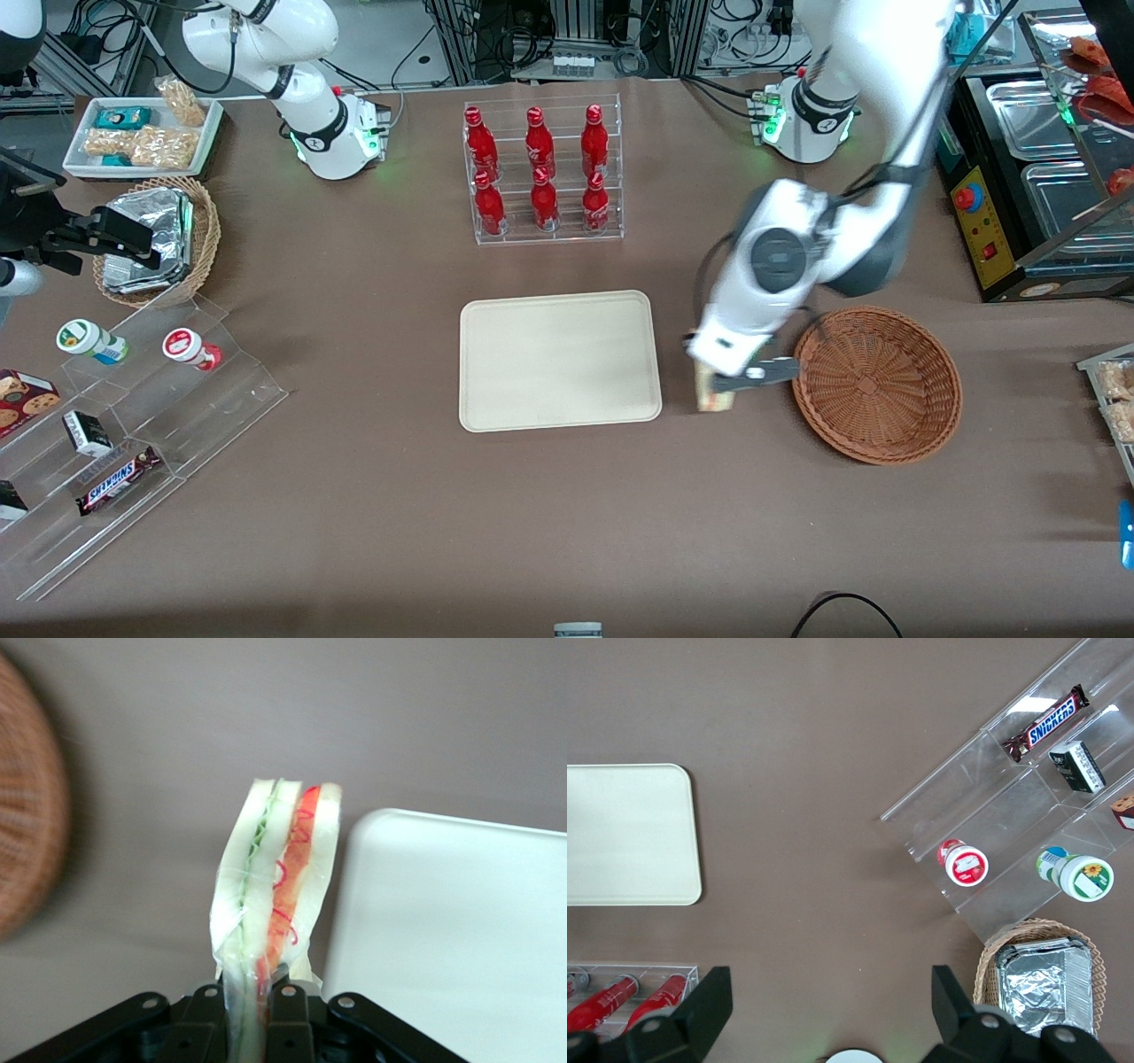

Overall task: Place sandwich from basket to tray
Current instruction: 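Carry the sandwich with the left gripper over to the cream tray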

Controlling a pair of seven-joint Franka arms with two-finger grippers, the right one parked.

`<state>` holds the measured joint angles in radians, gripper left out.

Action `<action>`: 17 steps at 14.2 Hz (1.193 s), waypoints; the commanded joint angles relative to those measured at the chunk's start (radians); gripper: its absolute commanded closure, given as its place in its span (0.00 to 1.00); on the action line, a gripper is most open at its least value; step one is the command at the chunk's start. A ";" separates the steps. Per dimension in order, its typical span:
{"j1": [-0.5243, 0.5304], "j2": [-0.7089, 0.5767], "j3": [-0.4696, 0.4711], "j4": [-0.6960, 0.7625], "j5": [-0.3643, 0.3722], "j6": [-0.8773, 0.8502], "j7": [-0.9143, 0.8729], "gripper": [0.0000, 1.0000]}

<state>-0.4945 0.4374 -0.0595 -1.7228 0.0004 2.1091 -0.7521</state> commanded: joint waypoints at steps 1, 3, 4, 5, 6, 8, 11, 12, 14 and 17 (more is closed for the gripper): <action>-0.106 0.208 0.017 0.274 -0.051 -0.095 -0.104 1.00; -0.163 0.305 0.017 0.409 -0.057 -0.129 -0.166 1.00; -0.192 0.342 0.015 0.451 -0.057 -0.132 -0.182 1.00; -0.223 0.381 0.017 0.498 -0.057 -0.132 -0.200 1.00; -0.233 0.414 0.015 0.538 -0.057 -0.133 -0.210 1.00; -0.245 0.467 -0.008 0.601 -0.057 -0.133 -0.233 1.00; -0.248 0.478 -0.022 0.608 -0.056 -0.132 -0.239 1.00; -0.251 0.488 -0.023 0.608 -0.056 -0.127 -0.243 1.00; -0.254 0.498 -0.023 0.606 -0.057 -0.121 -0.269 0.94; -0.256 0.498 -0.023 0.603 -0.057 -0.121 -0.308 0.45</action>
<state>-0.7392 0.9182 -0.0885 -1.1596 -0.0422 2.0093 -1.0209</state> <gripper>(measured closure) 0.797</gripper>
